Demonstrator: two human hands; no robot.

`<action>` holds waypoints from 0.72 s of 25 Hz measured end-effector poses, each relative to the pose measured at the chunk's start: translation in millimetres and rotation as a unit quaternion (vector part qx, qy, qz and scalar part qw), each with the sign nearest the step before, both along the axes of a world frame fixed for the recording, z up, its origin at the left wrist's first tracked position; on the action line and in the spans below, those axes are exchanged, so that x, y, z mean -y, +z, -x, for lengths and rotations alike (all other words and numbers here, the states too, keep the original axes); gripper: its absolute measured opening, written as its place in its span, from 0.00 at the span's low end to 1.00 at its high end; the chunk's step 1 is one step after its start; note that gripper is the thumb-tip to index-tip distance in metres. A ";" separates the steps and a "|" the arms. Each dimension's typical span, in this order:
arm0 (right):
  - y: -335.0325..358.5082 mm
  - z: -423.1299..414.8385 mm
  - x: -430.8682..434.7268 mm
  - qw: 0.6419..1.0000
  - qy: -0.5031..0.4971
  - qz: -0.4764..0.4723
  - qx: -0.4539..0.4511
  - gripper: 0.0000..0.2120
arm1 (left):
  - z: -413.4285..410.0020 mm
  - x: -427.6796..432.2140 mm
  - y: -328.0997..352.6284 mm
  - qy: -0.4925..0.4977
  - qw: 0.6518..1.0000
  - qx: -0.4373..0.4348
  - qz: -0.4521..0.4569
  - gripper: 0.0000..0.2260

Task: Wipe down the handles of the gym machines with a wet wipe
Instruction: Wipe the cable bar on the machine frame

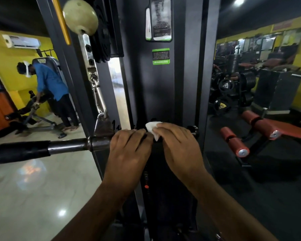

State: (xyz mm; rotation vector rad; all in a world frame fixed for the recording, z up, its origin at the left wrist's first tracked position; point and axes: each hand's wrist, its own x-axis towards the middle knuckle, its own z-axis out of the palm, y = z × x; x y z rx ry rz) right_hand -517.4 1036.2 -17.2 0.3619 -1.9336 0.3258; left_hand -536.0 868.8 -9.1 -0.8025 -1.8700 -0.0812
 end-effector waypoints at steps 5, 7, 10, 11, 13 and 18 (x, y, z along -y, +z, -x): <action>-6.6 7.1 -15.1 0.999 -0.015 -0.025 0.038 0.17 | 5.8 9.0 -3.7 0.004 1.000 -0.007 0.018 0.13; -15.7 8.5 -21.5 0.998 -0.019 0.013 0.065 0.17 | 7.9 9.7 -6.4 -0.003 1.000 -0.017 0.012 0.12; -26.4 6.6 -37.2 0.991 -0.039 0.071 0.108 0.17 | 8.9 5.9 -7.0 -0.008 1.000 -0.022 -0.001 0.11; -28.1 5.1 -40.3 0.988 -0.044 0.087 0.123 0.17 | 9.8 4.5 -6.2 -0.008 1.000 -0.022 -0.003 0.11; -31.4 -1.4 -42.8 0.975 -0.070 0.142 0.154 0.16 | 10.7 3.5 -4.4 -0.009 1.000 -0.021 -0.005 0.11; -55.8 -8.2 -33.3 0.903 -0.076 0.355 0.229 0.08 | 16.6 1.2 -6.4 0.005 1.000 -0.015 -0.006 0.11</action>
